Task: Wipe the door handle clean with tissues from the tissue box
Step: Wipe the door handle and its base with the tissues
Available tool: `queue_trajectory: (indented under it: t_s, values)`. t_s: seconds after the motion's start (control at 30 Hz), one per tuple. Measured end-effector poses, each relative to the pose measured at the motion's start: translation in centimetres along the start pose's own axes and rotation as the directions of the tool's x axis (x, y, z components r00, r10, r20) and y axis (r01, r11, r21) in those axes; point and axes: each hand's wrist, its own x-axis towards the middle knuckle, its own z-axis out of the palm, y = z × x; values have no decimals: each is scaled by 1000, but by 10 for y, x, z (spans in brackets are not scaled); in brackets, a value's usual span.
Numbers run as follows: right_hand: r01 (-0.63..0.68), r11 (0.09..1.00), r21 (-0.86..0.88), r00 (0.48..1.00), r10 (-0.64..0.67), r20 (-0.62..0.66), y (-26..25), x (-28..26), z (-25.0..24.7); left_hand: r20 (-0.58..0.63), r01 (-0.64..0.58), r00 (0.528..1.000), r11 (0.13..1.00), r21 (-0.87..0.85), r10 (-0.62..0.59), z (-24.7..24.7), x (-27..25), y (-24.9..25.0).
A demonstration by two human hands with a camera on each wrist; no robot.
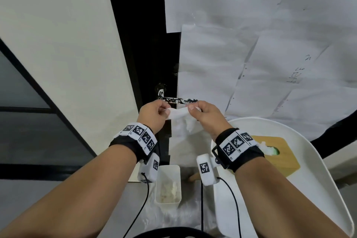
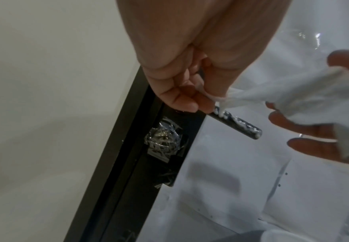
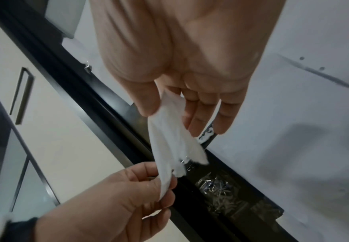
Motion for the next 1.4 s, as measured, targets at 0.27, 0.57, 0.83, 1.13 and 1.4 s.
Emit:
queue_trajectory:
  t_s: [0.27,0.57,0.83,1.13,1.4]
  values:
    - [-20,996,88,954,45,-298,-12,4,16,-124,-58,990,992,116,73,-33,19,-35]
    - [14,990,-137,898,-73,-434,-23,18,-18,-436,39,900,999,7,-32,-40,33,-24]
    - [159,923,-351,953,-237,-191,1,44,-32,-626,143,777,987,78,-64,-30,58,-1]
    - [291,668,-685,905,-423,-28,37,56,-12,-574,100,819,987,123,-11,-28,65,-16]
    - [253,451,-856,914,-402,59,27,58,7,-526,47,849,983,178,55,-31,65,-25]
